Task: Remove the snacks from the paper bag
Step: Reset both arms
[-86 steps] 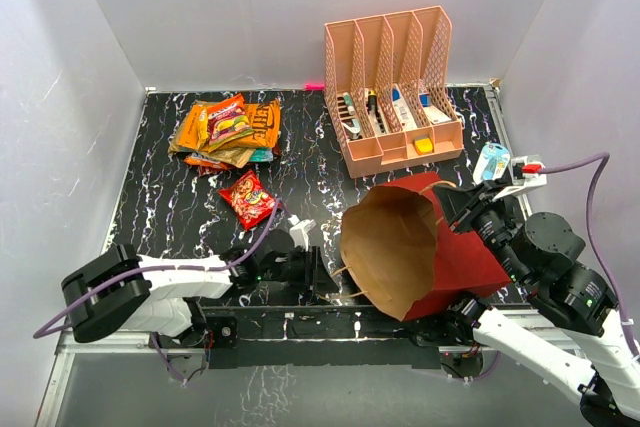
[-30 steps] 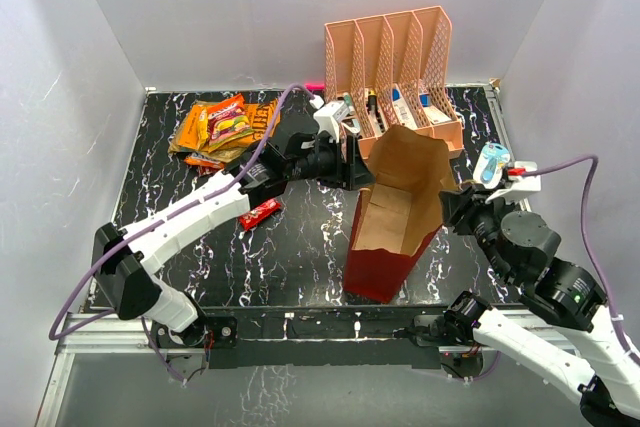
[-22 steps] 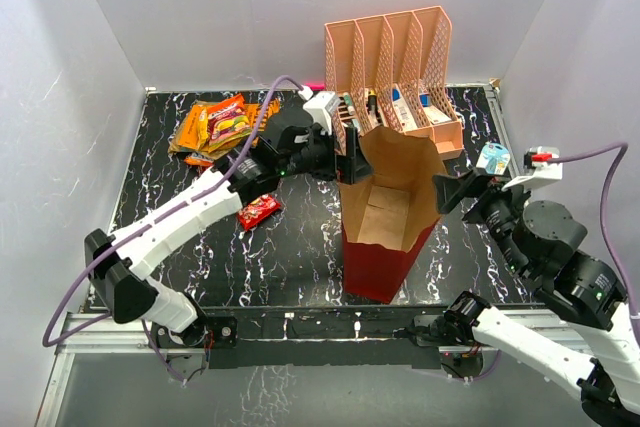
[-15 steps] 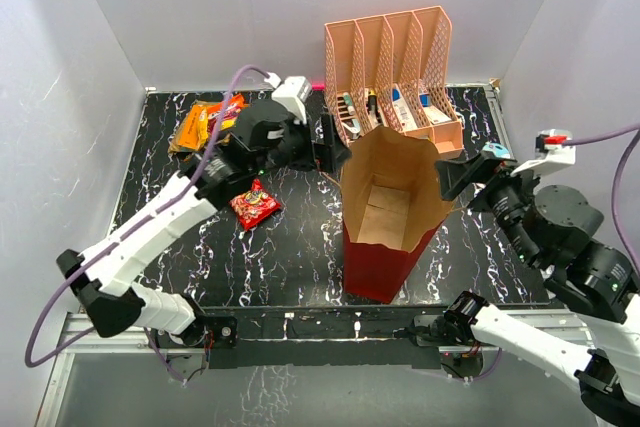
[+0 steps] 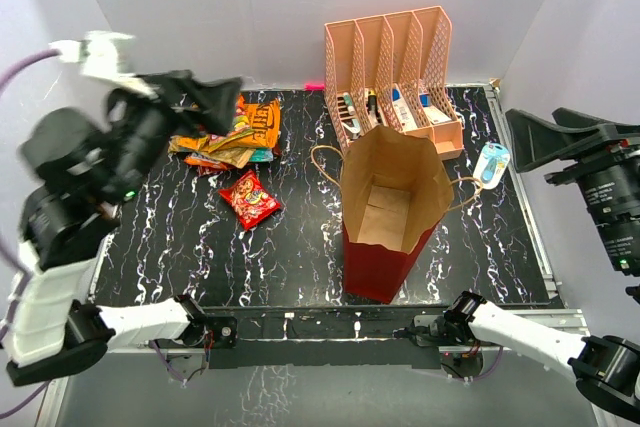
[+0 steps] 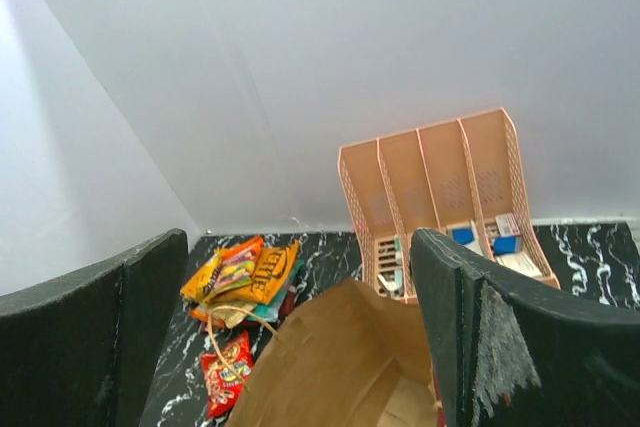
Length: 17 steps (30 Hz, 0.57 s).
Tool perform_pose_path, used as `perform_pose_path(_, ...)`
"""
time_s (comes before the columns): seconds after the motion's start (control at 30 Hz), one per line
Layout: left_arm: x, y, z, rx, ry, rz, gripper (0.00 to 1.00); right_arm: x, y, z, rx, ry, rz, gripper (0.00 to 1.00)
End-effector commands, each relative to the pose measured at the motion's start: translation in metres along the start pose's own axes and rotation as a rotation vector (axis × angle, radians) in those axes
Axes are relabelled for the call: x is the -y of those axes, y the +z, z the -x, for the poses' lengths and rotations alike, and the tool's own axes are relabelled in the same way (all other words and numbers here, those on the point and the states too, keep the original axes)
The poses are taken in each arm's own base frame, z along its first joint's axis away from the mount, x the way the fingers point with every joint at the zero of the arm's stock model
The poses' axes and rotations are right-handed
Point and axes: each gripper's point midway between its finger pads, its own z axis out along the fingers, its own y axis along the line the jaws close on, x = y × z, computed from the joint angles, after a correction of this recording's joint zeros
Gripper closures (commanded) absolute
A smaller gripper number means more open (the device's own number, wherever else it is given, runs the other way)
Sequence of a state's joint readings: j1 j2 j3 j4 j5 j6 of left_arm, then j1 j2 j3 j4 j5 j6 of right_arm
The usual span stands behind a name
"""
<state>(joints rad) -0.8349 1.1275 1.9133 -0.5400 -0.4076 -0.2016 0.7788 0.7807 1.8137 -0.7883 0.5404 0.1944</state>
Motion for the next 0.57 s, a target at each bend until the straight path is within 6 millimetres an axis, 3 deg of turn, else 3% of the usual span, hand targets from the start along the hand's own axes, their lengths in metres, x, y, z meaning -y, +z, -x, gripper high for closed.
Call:
perform_pose_path(0.0, -0.012, -0.03, 0.045, 0.142, -0.049, 0.015, 0.02, -0.015, 0.005, 0.023, 0.075, -0.033, 0.068, 0.02)
perform_pose_path(0.37, -0.025, -0.034, 0.034, 0.114, -0.027, 0.071, 0.02, -0.006, 0.014, 0.019, 0.084, -0.024, -0.002, 0.02)
perform_pose_path(0.53, -0.025, -0.033, 0.032, 0.11, -0.027, 0.069, 0.02, -0.001, 0.017, 0.006, 0.05, -0.028, -0.038, 0.02)
